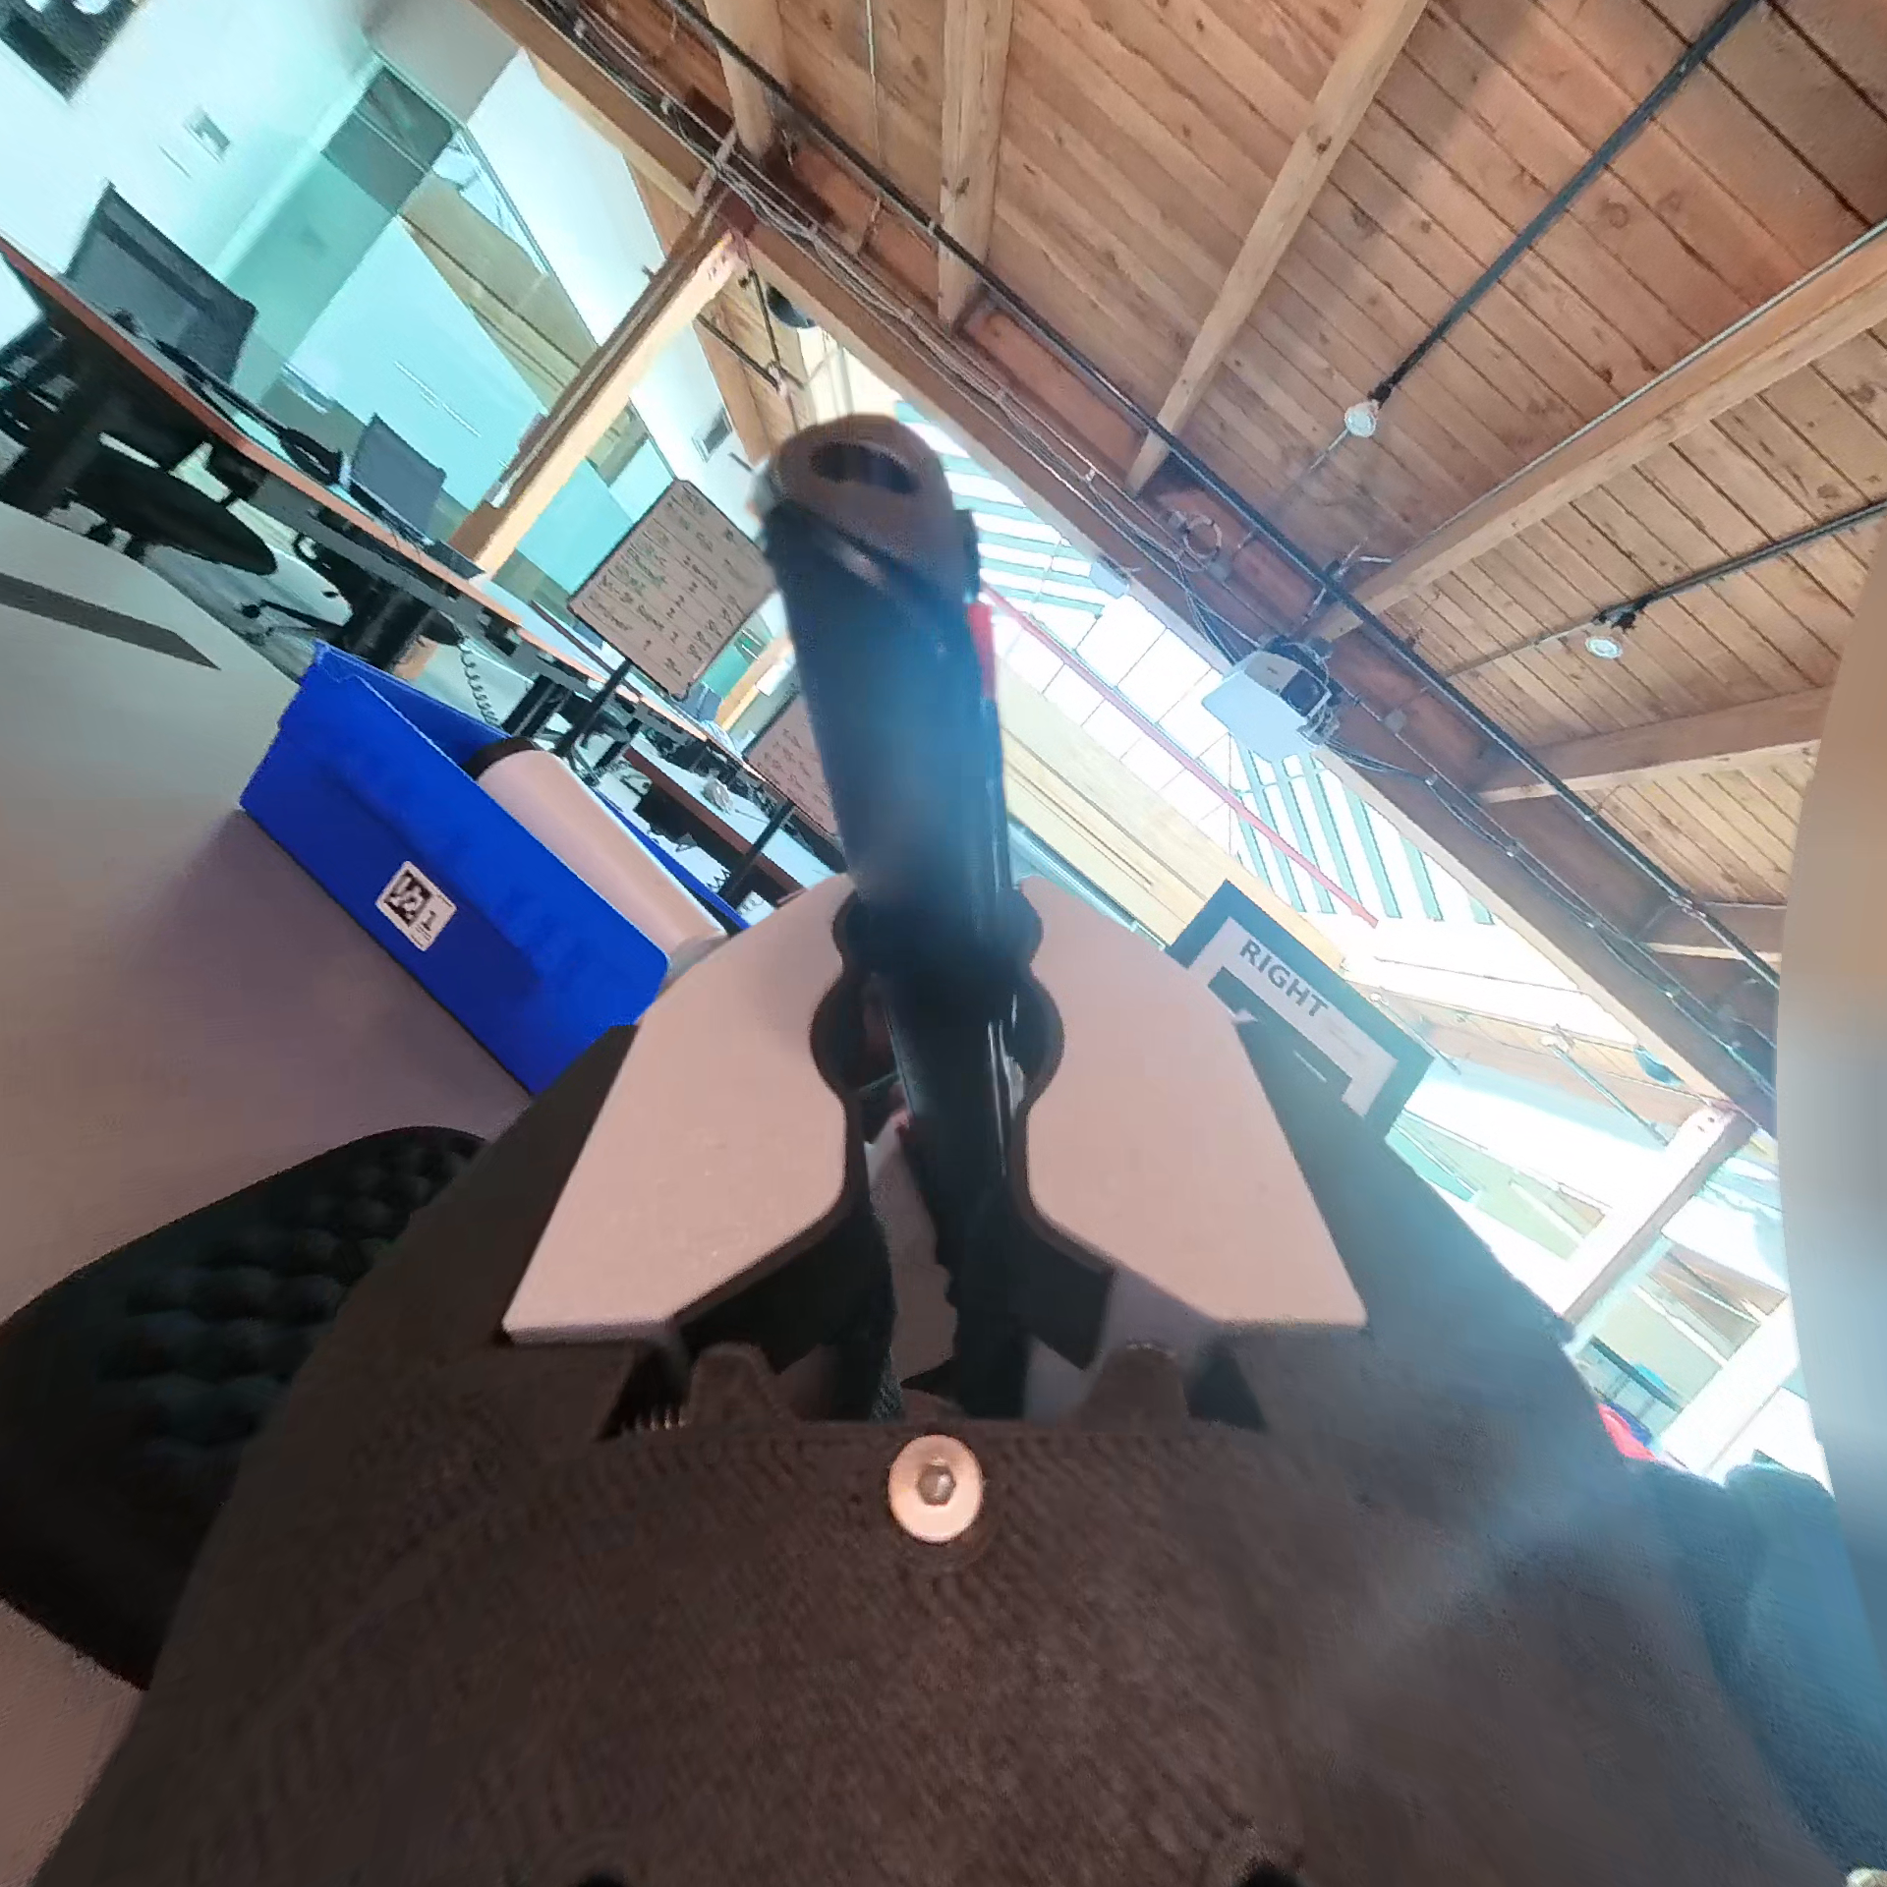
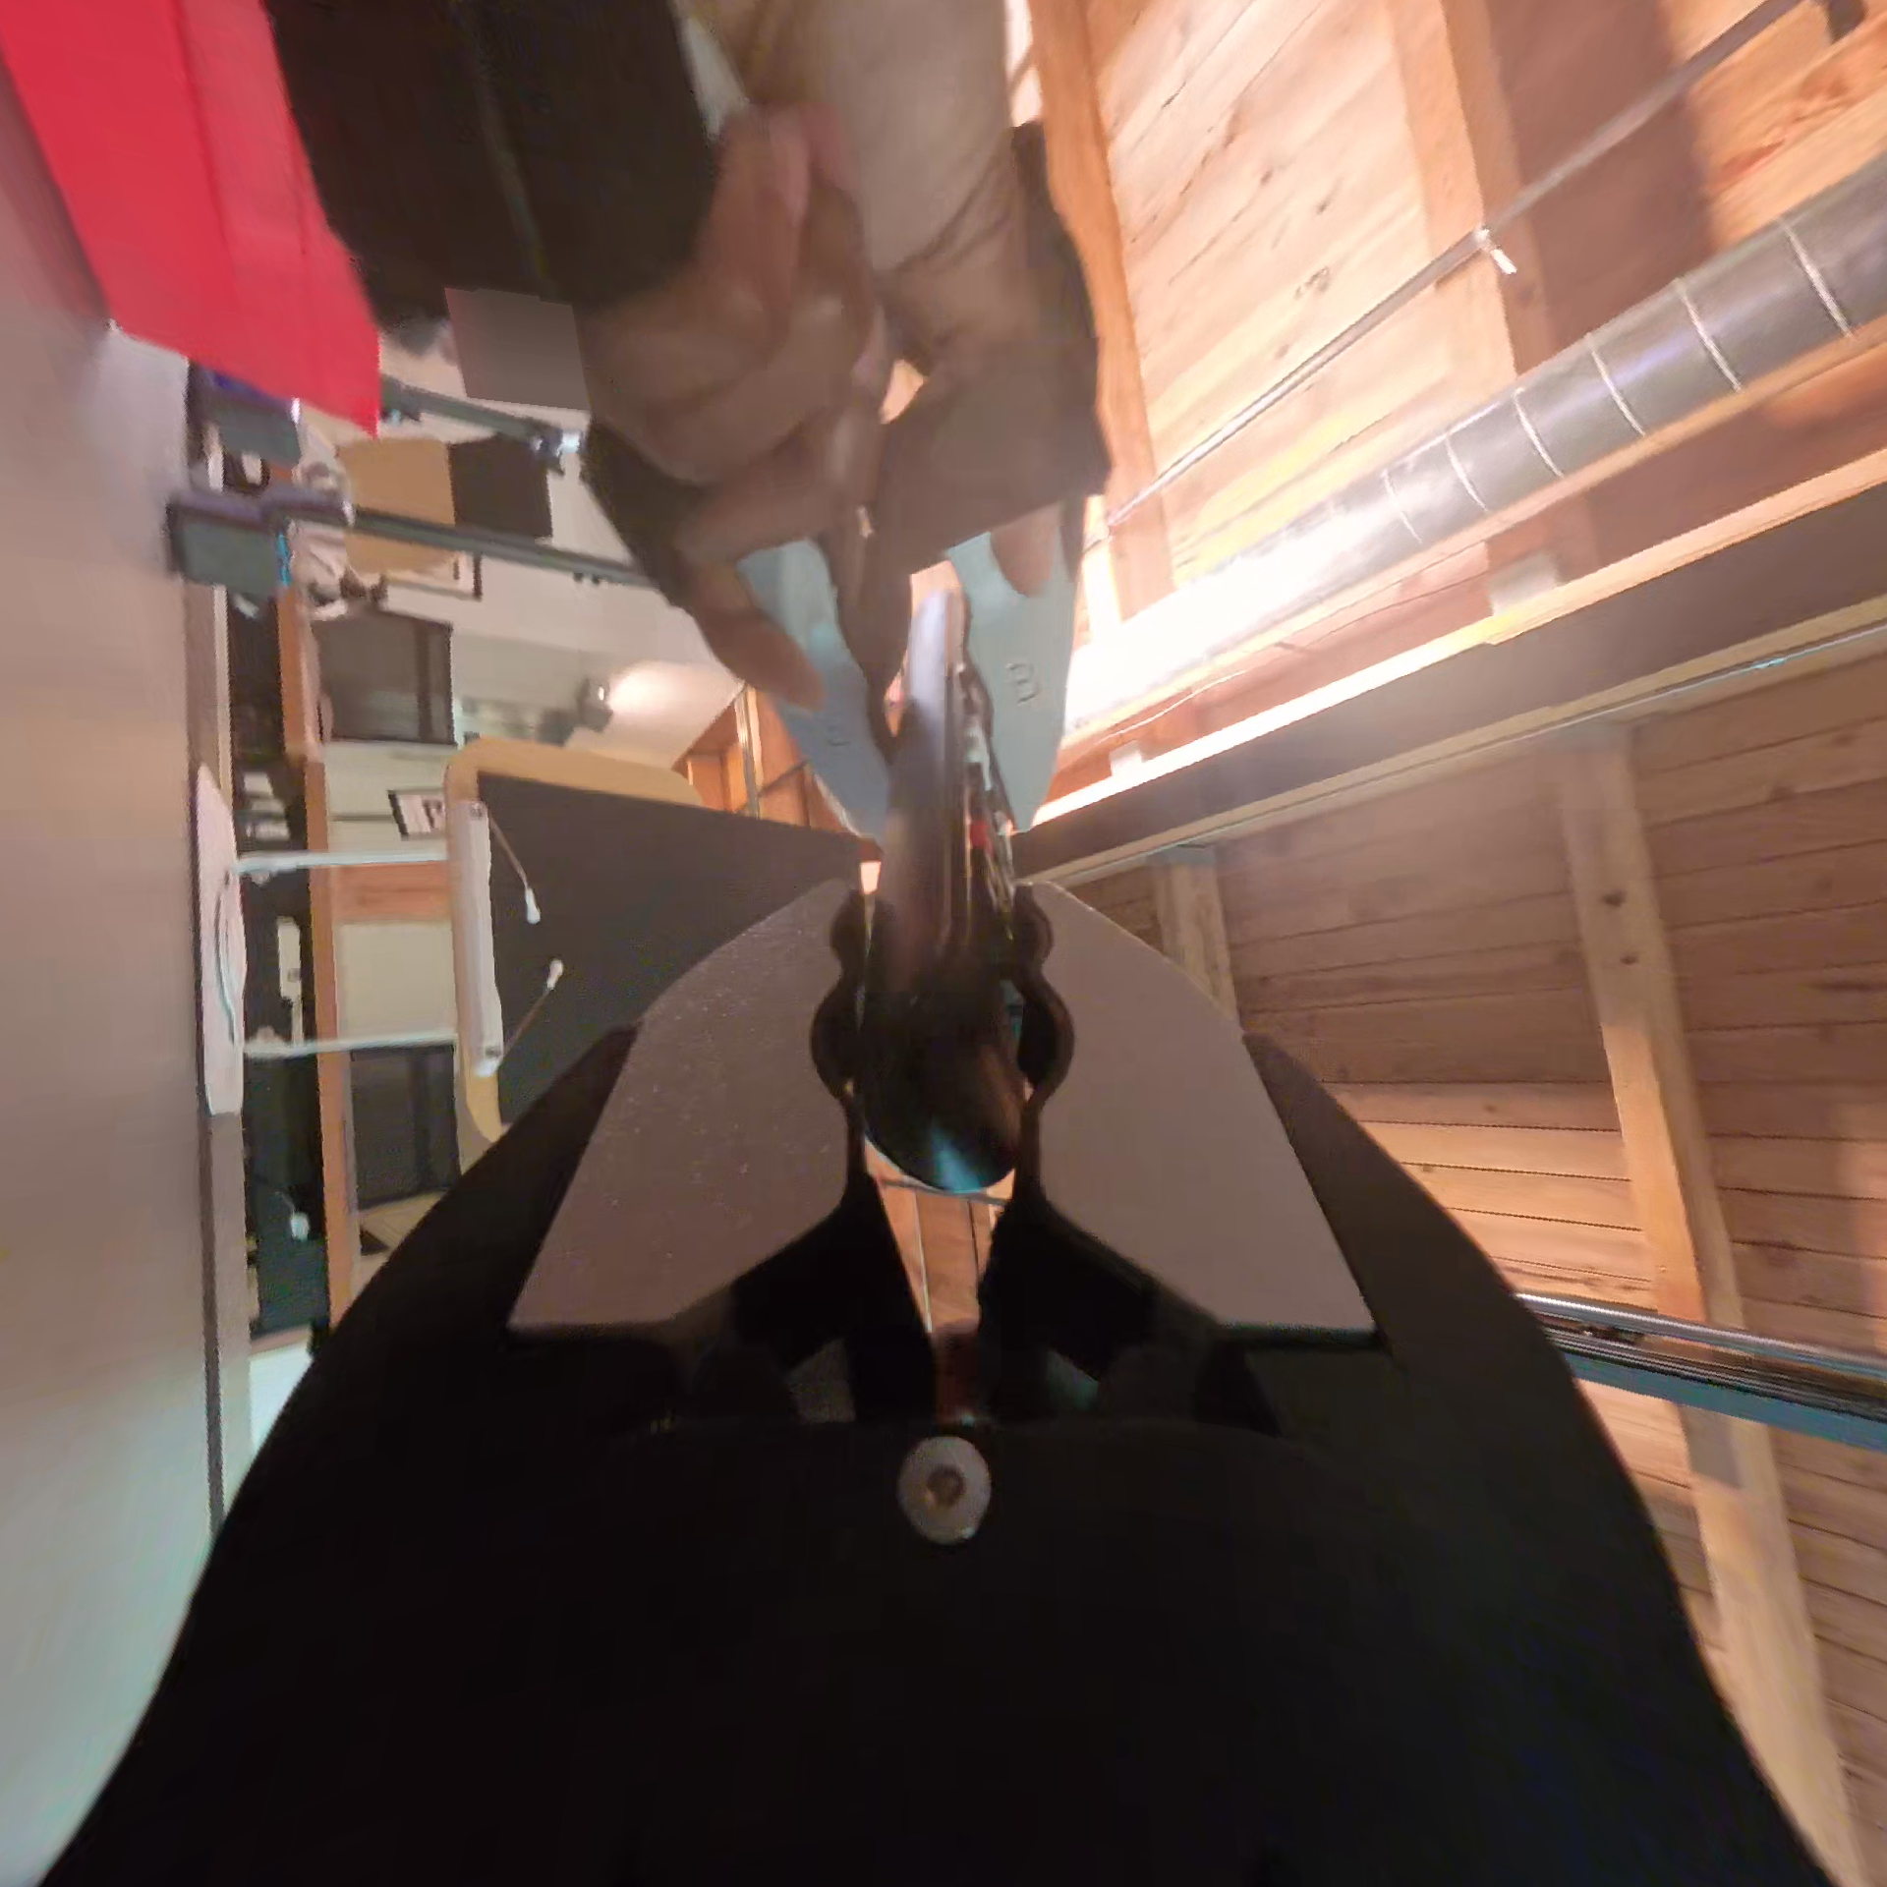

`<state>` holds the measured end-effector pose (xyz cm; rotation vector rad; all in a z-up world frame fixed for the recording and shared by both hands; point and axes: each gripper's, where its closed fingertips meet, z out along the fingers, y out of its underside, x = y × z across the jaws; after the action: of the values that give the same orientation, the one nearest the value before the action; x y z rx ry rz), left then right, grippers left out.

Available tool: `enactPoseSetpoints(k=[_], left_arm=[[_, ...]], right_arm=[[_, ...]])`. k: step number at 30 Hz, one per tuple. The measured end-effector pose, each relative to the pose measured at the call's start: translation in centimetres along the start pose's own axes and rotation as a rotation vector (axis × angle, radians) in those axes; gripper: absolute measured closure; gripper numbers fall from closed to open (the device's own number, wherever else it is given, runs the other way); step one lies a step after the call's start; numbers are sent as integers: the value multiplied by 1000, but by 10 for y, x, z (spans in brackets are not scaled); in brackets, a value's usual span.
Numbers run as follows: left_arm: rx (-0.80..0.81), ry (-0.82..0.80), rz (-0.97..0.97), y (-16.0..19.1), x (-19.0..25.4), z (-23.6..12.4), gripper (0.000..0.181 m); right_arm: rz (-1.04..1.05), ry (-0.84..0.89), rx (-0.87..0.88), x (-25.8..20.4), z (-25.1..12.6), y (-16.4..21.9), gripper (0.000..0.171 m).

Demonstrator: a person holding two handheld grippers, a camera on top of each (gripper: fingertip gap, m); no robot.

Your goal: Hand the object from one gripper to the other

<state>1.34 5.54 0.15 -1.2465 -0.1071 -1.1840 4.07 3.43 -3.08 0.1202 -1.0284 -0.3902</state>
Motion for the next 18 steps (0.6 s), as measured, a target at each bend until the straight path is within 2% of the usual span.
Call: enactPoseSetpoints(k=[2,5,8,10,12,14,16,18], left_arm=[[-4,91,6,-1,12,1,153],[62,301,74,-8,45,-2,124],[120,308,217,-11,50,-5,112],[157,296,276,-14,52,-6,106],[146,273,305,-13,50,-5,105],[143,270,310,-12,51,-5,106],[151,269,296,-13,51,-6,114],[146,229,295,-14,44,-5,120]], right_arm=[[124,-4,14,10,-2,-2,146],[494,-5,5,34,1,7,147],[1121,-20,74,56,1,14,148],[1588,-90,162,60,4,14,147],[2016,-175,280,59,5,12,148],[2359,-212,337,50,8,15,148],[2563,-258,328,34,11,13,148],[2677,-299,317,23,13,8,148]])
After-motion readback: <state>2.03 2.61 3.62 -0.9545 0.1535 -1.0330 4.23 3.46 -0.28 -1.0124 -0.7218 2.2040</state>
